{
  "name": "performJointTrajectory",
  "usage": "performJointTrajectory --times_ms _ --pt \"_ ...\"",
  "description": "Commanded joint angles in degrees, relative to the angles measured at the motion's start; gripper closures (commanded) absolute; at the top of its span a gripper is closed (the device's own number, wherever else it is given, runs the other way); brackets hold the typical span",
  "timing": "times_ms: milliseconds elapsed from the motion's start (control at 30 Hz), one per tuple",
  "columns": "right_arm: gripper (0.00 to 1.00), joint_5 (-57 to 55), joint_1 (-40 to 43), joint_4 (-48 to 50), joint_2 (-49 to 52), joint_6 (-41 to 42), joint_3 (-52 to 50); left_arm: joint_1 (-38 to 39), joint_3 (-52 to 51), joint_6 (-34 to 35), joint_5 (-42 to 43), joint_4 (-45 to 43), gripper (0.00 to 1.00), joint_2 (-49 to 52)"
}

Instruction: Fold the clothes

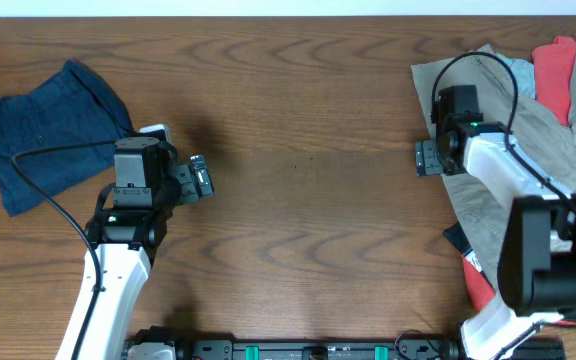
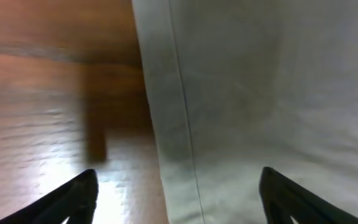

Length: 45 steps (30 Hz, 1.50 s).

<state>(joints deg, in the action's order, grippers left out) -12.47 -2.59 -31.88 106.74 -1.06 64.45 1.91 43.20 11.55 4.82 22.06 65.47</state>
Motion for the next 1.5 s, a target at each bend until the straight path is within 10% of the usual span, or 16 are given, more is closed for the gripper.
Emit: performJointTrajectory --times_ms 0,133,300,533,1467 --pt "0.24 -2.2 -0.6 0.8 2.5 -0.3 0.9 -0.3 1.4 -0.7 0.6 0.0 0.02 0.1" --pt "0.31 -5.3 -0.1 1.0 4.5 -0.3 0.9 -0.3 1.4 -0.7 0.6 0.0 0.02 0.1" --pt "0.76 -5.6 0.8 0.9 4.9 -0.3 0.9 -0.3 1.4 -0.1 1.6 0.0 0.02 0.1" --pt "0.99 -5.9 2.3 -0.1 4.8 -0.3 0.9 -0.3 1.4 -0.1 2.1 0.0 0.02 0.1" --pt "0.99 23.1 -13.1 -8.7 -8.9 14.5 26.6 -0.3 1.4 -0.1 2.1 -6.1 0.02 0.1"
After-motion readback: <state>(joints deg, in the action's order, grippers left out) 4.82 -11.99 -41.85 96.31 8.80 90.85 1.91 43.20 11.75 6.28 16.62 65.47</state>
